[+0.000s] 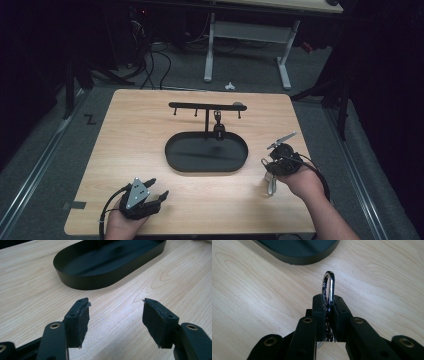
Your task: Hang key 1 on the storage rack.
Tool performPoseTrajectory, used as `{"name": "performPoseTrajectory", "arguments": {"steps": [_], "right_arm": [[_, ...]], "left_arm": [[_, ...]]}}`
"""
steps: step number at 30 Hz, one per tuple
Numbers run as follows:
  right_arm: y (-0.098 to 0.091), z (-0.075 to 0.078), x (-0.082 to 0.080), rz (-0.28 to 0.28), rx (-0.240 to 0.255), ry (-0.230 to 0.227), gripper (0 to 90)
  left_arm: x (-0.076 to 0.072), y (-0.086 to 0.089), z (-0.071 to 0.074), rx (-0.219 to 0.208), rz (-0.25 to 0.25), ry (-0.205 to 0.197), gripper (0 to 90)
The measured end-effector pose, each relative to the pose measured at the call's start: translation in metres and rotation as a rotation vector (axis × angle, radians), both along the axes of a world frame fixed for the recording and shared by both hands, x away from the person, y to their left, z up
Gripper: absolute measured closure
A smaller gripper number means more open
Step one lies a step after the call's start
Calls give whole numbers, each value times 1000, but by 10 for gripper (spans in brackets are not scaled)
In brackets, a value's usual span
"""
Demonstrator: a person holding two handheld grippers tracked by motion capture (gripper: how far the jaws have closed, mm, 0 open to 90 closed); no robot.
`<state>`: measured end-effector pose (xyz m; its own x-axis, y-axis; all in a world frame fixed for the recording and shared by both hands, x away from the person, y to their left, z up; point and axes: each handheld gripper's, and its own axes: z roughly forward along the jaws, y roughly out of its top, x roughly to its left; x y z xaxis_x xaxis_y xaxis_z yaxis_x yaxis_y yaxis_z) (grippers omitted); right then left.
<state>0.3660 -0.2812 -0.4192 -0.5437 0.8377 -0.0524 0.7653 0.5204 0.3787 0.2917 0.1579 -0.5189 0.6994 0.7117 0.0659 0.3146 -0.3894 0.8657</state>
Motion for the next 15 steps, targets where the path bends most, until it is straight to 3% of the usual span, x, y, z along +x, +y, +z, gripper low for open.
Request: {"name": "performPoseTrajectory", "arguments": {"steps": [15], "right_arm": [[1,16,3,-8,-7,6,826]], "left_arm": [[0,0,0,2,-7,5,388]]}}
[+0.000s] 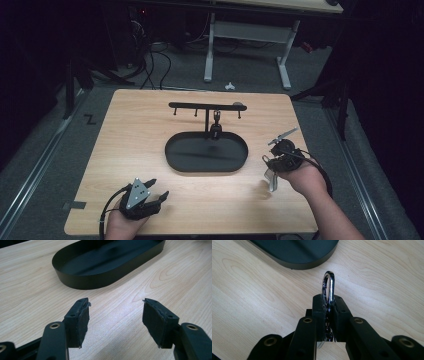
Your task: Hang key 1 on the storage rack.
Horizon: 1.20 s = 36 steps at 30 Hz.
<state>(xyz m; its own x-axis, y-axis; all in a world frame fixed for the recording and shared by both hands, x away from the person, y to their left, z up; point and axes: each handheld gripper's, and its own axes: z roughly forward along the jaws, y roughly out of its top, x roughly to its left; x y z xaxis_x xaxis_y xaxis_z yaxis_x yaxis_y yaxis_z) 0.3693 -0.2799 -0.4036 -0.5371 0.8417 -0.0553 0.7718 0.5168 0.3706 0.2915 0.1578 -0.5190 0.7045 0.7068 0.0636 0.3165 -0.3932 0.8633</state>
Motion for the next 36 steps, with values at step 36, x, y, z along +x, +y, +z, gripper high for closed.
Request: {"name": "performPoseTrajectory", "arguments": {"steps": [36], "right_arm": [[34,31,28,49,5,-48,826]], "left_arm": [[-3,7,-1,4,16,0,387]]}}
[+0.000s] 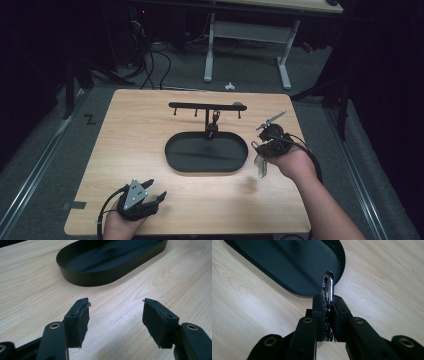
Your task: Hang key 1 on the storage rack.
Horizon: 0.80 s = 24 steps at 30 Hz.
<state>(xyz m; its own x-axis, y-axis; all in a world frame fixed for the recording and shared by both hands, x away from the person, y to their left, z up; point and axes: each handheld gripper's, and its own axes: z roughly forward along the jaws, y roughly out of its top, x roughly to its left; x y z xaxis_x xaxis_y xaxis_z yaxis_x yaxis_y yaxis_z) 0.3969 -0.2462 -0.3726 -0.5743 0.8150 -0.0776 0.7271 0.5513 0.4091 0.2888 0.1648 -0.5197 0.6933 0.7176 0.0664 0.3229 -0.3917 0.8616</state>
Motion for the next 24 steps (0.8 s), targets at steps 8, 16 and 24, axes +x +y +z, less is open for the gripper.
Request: {"name": "performPoseTrajectory", "arguments": {"steps": [8,16,24], "right_arm": [[9,8,8,23,-4,-12,826],[19,20,19,26,-1,-34,826],[26,31,33,21,23,-63,826]], "left_arm": [[-4,7,0,-7,20,-1,386],[-8,12,0,-4,33,-2,386],[-8,14,0,0,32,3,387]]}}
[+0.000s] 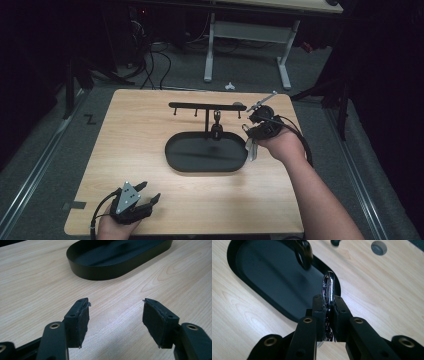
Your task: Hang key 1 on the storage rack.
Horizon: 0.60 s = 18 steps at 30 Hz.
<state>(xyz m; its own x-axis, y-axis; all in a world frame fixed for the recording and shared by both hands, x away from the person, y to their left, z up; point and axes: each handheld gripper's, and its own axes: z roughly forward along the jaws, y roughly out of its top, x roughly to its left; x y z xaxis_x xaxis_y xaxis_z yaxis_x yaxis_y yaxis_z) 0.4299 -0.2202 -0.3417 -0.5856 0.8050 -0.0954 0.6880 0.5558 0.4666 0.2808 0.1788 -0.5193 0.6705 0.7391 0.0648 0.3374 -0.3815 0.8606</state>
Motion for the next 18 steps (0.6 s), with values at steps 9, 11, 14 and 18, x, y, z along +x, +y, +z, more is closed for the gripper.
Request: {"name": "performPoseTrajectory", "arguments": {"steps": [9,11,14,18], "right_arm": [[10,6,9,7,11,-10,826],[10,8,12,4,16,-12,826],[13,12,15,5,26,-22,826],[14,13,20,-8,31,-19,826]], "left_arm": [[0,0,0,-3,1,-3,386],[0,0,0,1,-1,-3,387],[0,-1,-1,2,0,-3,387],[0,-1,-1,4,-3,-2,387]]}}
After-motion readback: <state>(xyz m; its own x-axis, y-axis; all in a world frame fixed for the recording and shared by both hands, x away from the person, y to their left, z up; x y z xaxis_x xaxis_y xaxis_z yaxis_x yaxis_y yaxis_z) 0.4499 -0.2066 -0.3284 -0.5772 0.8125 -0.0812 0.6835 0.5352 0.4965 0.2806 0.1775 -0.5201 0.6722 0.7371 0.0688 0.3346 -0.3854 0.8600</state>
